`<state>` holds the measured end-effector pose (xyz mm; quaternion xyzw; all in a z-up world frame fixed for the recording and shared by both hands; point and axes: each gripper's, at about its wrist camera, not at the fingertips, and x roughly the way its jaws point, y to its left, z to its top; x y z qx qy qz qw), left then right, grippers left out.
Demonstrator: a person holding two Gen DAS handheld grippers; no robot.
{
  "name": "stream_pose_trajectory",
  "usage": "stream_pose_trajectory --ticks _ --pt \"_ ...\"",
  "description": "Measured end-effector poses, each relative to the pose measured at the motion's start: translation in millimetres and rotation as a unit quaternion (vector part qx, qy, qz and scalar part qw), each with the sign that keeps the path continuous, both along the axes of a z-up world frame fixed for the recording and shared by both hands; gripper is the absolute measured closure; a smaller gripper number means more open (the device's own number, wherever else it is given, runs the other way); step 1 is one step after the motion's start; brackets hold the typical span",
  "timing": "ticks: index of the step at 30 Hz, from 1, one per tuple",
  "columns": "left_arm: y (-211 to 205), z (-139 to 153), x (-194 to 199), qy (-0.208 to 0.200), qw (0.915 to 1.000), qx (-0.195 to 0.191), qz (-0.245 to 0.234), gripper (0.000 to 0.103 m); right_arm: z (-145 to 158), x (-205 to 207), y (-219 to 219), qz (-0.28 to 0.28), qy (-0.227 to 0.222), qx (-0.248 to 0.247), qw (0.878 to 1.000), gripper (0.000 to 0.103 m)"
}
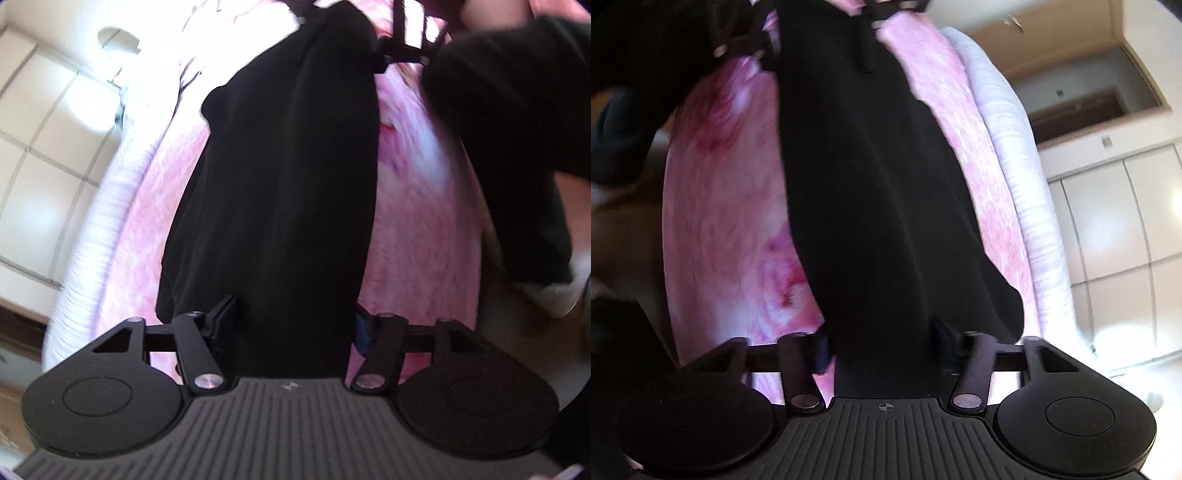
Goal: Fold clothes
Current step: 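Grasp the jacket edge with both grippers and lift it off the bed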
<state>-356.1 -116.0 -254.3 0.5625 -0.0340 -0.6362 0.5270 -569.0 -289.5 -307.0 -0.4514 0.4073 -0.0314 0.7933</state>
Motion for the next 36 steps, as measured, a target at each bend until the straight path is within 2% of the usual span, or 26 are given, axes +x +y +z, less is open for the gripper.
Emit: stream_pose_trajectory --ticks 3,20,22,25,28,31,33,34,36 --pt "-4 10 9 0.030 0.9993 0.018 0.011 0.048 10 6 -9 -0.004 0.002 0.029 1.000 0.057" --pt "-9 16 0 0.018 0.9992 0.034 0.011 0.048 14 3 -5 -0.013 -0.015 0.055 0.998 0.056" --pt "-10 16 1 0.019 0.9992 0.035 0.011 0.048 11 3 -3 -0.014 -0.018 0.049 0.999 0.054" --pt "-11 16 2 0.021 0.9991 0.035 0.011 0.048 1 0 4 -0.006 -0.016 0.018 1.000 0.045" --pt "-10 15 2 0.020 0.9992 0.032 0.011 0.048 -7 2 5 -0.004 -0.022 0.004 1.000 0.043" --pt "-9 12 -4 0.002 0.9995 0.027 0.012 0.047 -12 9 0 -0.005 -0.022 -0.005 1.000 0.042" --pt "-8 10 -10 -0.019 0.9995 0.024 0.009 0.047 -14 11 -2 0.000 -0.019 -0.013 1.000 0.044" --pt "-7 9 -12 -0.027 0.9994 0.020 0.007 0.047 -9 11 -3 -0.004 -0.024 -0.004 1.000 0.055" --pt "-7 9 -17 -0.044 0.9990 0.012 0.003 0.047 1 10 -5 -0.011 -0.035 0.014 0.999 0.061"
